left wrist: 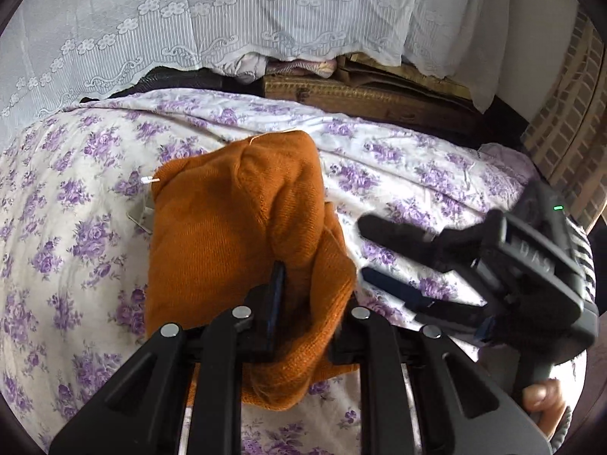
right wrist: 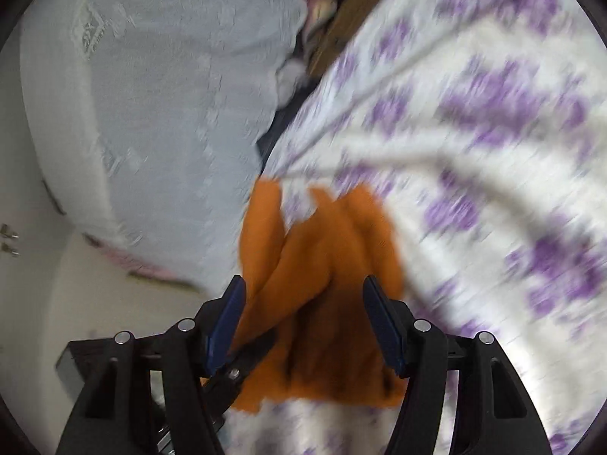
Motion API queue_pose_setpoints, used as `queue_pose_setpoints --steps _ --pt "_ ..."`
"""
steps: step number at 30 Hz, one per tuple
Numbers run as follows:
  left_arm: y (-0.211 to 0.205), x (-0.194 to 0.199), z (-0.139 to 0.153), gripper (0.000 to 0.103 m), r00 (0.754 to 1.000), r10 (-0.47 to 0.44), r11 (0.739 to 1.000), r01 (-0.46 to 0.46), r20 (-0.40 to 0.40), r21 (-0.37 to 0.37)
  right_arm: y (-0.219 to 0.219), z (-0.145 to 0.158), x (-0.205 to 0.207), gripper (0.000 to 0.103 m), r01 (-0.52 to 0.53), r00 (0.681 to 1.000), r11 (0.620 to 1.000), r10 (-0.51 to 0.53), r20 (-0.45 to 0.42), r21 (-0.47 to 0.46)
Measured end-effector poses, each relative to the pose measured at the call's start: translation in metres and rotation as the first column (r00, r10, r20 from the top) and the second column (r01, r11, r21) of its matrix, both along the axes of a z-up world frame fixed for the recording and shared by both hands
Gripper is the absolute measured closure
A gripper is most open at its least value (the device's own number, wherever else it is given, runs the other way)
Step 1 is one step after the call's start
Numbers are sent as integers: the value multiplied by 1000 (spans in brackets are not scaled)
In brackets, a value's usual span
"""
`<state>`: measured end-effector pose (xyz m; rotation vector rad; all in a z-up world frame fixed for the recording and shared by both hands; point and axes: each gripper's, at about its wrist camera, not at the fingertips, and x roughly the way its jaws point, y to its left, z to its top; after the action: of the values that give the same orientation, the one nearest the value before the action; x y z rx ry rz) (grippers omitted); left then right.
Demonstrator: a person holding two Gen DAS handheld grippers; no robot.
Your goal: Fold small clothes
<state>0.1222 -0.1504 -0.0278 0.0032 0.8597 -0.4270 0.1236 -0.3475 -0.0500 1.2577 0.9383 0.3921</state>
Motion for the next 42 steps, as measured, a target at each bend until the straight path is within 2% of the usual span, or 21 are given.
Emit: queue_pose_setpoints --steps 1,4,6,10,13,14,15,16,19,21,24,25,26,28,31,33,34,35,37,40,42 --pt "3 1 2 87 1000 3 1000 -3 1 -8 2 -2 1 35 -8 1000 1000 9 -5 24" --pt "13 1 7 87 1000 3 1000 -3 1 -26 17 -14 7 31 -41 999 983 44 -10 179" --pt "15 -3 5 87 1000 -5 1000 5 8 -5 26 -13 14 31 -58 998 974 58 8 219" --pt "18 -12 -1 87 1000 -13 999 12 20 46 34 -2 28 26 -35 999 986 33 17 162" --pt "19 -12 -9 87 1000 -9 997 8 5 76 37 17 48 28 -22 998 999 24 50 -40" --pt "18 -12 -11 87 1000 -9 997 9 -2 77 39 22 52 36 -21 997 995 28 66 -97" --pt "16 -10 -13 87 1000 -12 997 12 -8 77 43 27 57 72 -24 995 984 41 93 -176" --pt "15 -8 -14 87 1000 -12 997 13 -9 77 46 33 59 91 -26 991 970 56 123 -240" --pt "6 -2 -15 87 1000 -21 998 22 -14 54 45 40 64 92 -18 978 949 82 194 -314" --pt "-2 2 -18 85 999 -31 999 32 -21 30 32 38 65 92 -10 975 952 77 207 -307" --pt "-12 7 -29 75 996 -61 998 59 -62 -34 10 17 74 92 23 990 945 24 140 -326" --pt "-14 5 -33 66 994 -77 996 73 -78 -58 4 3 76 92 24 995 940 10 96 -340" --pt "-16 3 -35 62 991 -96 993 89 -90 -75 2 -7 81 92 17 998 939 7 67 -345" --pt "-14 -8 -35 60 988 -129 989 121 -85 -89 -1 -20 82 91 3 999 942 12 43 -337" --pt "15 -19 -26 54 991 -123 983 114 -60 -141 -12 -19 77 87 33 999 957 -22 41 -288" --pt "49 -22 -18 52 996 -78 977 68 -42 -200 -18 -5 65 83 99 995 936 -83 59 -337" --pt "66 -22 -14 43 999 -34 977 28 -24 -209 -20 10 57 82 135 990 906 -111 81 -401" --pt "76 -21 -12 36 1000 4 980 -6 -9 -198 -20 19 52 82 144 988 889 -108 106 -434" --pt "94 -14 -13 36 996 90 987 -87 18 -138 -6 49 40 82 132 983 860 -50 178 -493" --pt "94 -3 -33 36 996 85 994 -86 -19 -61 19 73 18 83 58 969 838 84 233 -543" --pt "81 -2 -54 32 998 61 998 -60 -17 21 44 78 2 84 -26 954 786 204 219 -617"
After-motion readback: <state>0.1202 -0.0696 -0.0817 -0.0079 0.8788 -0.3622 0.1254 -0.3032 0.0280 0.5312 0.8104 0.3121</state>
